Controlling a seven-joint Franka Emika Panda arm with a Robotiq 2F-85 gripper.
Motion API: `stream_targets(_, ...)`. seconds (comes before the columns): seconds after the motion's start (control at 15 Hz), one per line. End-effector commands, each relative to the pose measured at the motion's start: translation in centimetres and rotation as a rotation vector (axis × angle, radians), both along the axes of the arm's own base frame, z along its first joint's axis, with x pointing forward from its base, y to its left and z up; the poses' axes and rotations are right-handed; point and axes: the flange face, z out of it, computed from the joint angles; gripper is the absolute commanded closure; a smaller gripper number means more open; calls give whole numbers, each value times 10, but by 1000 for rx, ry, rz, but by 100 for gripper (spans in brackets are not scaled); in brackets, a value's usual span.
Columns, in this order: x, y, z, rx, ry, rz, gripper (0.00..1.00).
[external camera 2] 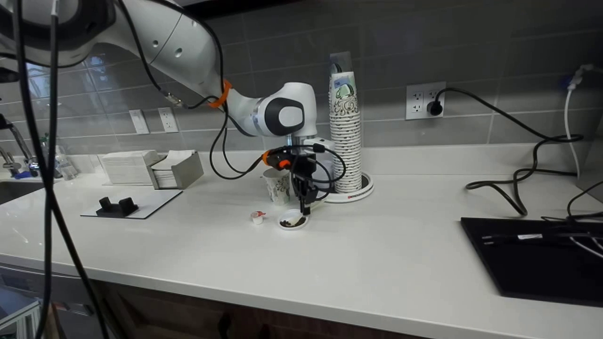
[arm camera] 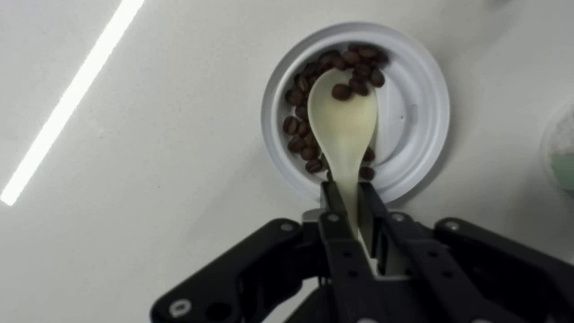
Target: Use the spoon to scoop up the contents in the lid and put them inside the cup
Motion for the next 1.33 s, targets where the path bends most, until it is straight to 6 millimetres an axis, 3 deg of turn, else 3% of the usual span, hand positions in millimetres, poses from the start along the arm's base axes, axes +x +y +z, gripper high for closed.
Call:
stream_targets(0.0,-4,2,-11,68,61,7,97)
stream_targets(0.53,-9,1,-15,143,136,9,97)
stream_targets(1.27,-12,-28,22,159,181,-60,97)
